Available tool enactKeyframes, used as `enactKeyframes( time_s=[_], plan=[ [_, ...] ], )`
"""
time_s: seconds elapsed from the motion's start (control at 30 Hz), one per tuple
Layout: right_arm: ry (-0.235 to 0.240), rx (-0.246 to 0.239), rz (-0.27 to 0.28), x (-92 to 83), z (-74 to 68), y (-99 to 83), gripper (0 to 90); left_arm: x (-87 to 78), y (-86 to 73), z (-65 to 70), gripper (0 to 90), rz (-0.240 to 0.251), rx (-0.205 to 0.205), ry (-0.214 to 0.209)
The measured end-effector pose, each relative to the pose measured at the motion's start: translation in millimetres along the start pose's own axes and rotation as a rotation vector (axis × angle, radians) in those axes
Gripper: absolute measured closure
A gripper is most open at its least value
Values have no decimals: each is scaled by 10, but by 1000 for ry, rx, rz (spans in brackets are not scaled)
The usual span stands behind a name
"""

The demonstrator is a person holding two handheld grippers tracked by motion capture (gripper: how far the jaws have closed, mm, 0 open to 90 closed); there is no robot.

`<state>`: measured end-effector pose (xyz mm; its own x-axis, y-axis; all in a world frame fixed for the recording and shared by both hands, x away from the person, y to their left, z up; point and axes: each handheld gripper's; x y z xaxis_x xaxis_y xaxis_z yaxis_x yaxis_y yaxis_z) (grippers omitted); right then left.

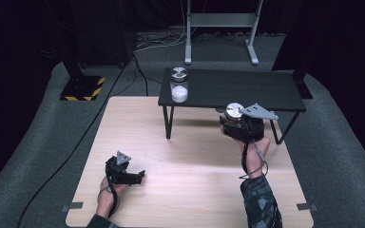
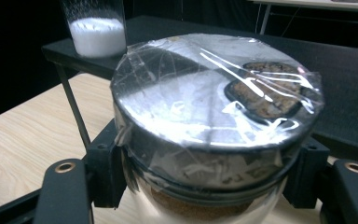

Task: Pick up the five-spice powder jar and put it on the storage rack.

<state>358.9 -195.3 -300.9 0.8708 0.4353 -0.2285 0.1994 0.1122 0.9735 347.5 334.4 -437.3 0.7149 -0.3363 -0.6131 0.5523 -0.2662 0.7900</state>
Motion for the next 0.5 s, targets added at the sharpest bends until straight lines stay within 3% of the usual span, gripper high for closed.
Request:
enactKeyframes(
  time_s=[0.5],
  plan=[
    [15, -17, 27, -25, 59, 252, 297, 0, 0, 0, 1, 0, 0, 0]
  ],
)
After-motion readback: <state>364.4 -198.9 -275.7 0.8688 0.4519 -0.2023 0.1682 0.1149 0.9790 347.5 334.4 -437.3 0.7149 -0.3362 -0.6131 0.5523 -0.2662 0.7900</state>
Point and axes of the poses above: each handheld gripper's, and its own axes: x roughly forward along the jaws, y roughly out of its top, z roughly to its right, and after that the axes turned 5 degrees about z, right-handed
